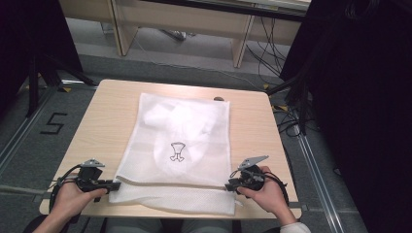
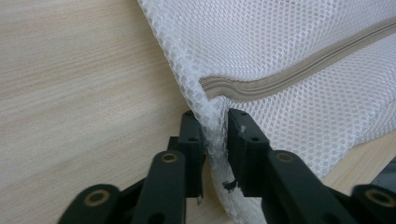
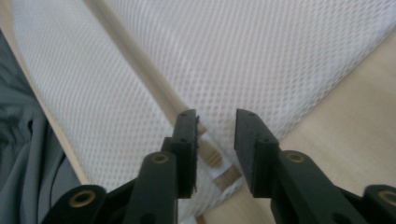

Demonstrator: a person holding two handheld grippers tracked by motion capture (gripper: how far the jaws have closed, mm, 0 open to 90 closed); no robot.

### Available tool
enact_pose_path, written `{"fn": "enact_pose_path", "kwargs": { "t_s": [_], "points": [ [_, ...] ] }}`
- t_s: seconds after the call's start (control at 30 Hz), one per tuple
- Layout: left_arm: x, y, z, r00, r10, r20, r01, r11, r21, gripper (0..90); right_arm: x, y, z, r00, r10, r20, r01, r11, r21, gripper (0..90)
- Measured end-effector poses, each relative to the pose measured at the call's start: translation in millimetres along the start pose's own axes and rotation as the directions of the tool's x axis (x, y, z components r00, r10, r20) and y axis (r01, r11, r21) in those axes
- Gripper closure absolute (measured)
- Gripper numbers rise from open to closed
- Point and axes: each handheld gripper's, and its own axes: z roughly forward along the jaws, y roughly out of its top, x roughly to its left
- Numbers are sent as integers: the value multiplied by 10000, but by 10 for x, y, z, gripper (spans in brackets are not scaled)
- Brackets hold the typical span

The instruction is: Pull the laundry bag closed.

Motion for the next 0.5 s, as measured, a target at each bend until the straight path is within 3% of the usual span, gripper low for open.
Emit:
{"fn": "enact_pose_path", "kwargs": {
  "t_s": [0.13, 0.2, 0.27, 0.37, 0.4, 0.43, 0.47, 0.5],
  "points": [
    [24, 6, -74, 9997, 62, -223, -79, 9971, -753, 555, -32, 17, -71, 9960, 503, 732, -442, 9956, -823, 617],
    [17, 18, -106, 9994, -160, -319, 113, 9898, -1420, 475, -85, 11, -112, 9906, 880, 1044, -768, 9913, -1071, 597],
    [22, 26, -126, 9985, -226, -499, 120, 9790, -2036, 403, -127, -11, -108, 9852, 1163, 1259, -923, 9789, -1826, 587],
    [39, 36, -175, 9949, -374, -938, 101, 9611, -2760, 332, -188, -22, -179, 9755, 1629, 1477, -1275, 9663, -2235, 567],
    [46, 38, -188, 9938, -402, -1038, 82, 9565, -2916, 313, -182, -27, -206, 9651, 2099, 1569, -1717, 9588, -2262, 564],
    [63, 39, -212, 9916, -483, -1203, 83, 9497, -3131, 303, -195, -37, -204, 9596, 2252, 1687, -1806, 9527, -2445, 559],
    [70, 39, -227, 9903, -579, -1263, 145, 9472, -3204, 300, -244, -52, -226, 9585, 2154, 1869, -1676, 9557, -2420, 557],
    [89, 36, -243, 9899, -646, -1263, 189, 9425, -3336, 303, -235, -62, -208, 9524, 2468, 1790, -1949, 9443, -2651, 555]
  ]
}}
